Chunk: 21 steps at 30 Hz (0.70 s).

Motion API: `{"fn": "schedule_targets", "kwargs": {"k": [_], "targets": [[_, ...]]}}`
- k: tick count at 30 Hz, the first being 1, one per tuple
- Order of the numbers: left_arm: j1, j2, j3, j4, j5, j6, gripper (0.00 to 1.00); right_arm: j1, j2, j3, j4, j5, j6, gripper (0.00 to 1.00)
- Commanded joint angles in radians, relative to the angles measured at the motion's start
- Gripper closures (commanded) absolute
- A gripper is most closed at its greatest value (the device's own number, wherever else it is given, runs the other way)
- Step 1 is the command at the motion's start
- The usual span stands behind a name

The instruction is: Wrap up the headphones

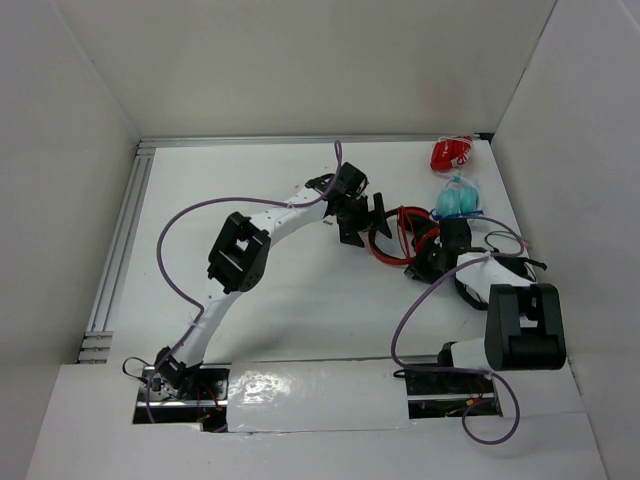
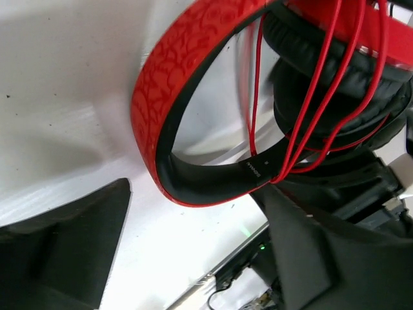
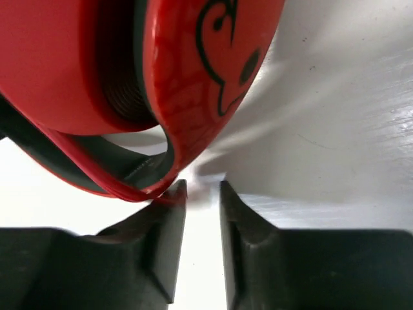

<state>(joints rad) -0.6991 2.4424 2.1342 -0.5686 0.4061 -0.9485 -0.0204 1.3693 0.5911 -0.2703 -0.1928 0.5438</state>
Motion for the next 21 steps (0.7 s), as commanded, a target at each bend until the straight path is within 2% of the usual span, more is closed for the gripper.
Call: {"fn": "schedule_targets", "kwargs": {"k": [1,5,9,11,12,13,17,19,21], "targets": [[-0.007,-0.069,0.017,0.012,0.013,0.031,0.01,-0.006,-0.044,0.033,-0.013,0.009,-0.010,0.61],[-0.011,-0.124,-0.020,0.007,-0.006,0.043,0.01,-0.006,-0.124,0.021,-0.047,0.013,-0.010,0.48],[-0.025,-0.164,-0.039,-0.005,-0.038,0.072,0.01,-0.006,-0.252,0.019,-0.095,0.033,-0.021,0.42],[-0.034,-0.187,-0.037,-0.014,-0.052,0.082,0.01,-0.004,-0.303,0.021,-0.121,0.032,-0.024,0.34],[-0.037,-0.194,-0.036,-0.017,-0.052,0.094,0.01,-0.003,-0.355,0.024,-0.128,0.026,-0.030,0.24],[-0.042,-0.212,-0.037,-0.027,-0.052,0.099,0.01,-0.001,-0.380,0.029,-0.150,0.026,-0.028,0.01],[-0.050,-0.295,-0.094,-0.024,-0.050,0.120,0.01,0.014,-0.513,0.070,-0.198,0.084,-0.025,0.00],[-0.053,-0.391,-0.173,-0.011,-0.038,0.163,0.01,0.014,-0.584,0.088,-0.250,0.111,-0.015,0.00],[-0.071,-0.478,-0.303,-0.011,-0.116,0.177,0.01,0.043,-0.645,0.102,-0.265,0.151,0.007,0.00]]}}
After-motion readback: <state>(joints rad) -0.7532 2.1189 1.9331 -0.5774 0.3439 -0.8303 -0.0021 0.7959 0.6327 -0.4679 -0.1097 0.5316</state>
